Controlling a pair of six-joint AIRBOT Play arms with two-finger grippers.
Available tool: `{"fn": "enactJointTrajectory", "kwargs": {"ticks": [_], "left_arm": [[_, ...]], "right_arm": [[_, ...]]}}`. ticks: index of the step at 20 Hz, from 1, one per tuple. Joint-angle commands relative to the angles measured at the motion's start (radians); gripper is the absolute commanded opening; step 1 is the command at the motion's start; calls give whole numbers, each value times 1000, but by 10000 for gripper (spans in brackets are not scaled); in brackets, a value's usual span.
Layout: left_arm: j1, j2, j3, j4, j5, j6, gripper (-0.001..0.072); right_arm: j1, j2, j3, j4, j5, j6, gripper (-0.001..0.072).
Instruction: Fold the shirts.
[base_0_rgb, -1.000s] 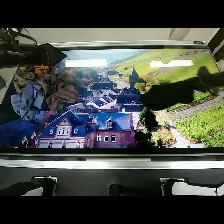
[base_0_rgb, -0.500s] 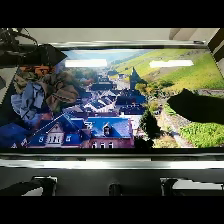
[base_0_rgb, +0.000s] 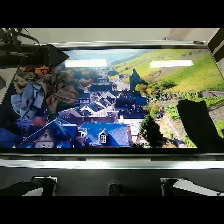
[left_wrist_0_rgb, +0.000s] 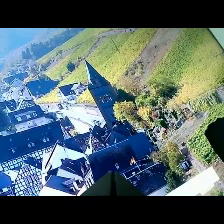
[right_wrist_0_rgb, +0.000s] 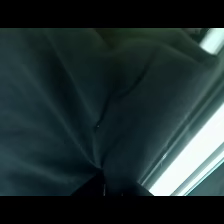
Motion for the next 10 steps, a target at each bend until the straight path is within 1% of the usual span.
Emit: {"fn": "enactJointTrajectory", "kwargs": {"ticks": [1, 3, 6, 9, 10], "left_arm": [[-16, -1, 0, 0, 0, 0, 37], [-21, -1, 0, 0, 0, 0, 37], [-21, -1, 0, -1, 0, 0, 37], [-21, -1, 0, 0, 0, 0, 37], [-21, -1, 0, 0, 0, 0, 37]], "right_arm": [[-7, 92, -208, -8, -128, 16, 54], [-7, 109, -265, -40, -161, 8, 54], [-8, 109, -266, -114, -186, -27, 54], [-8, 109, -266, -124, -170, -29, 54], [-8, 109, -266, -126, -149, -10, 54]]}}
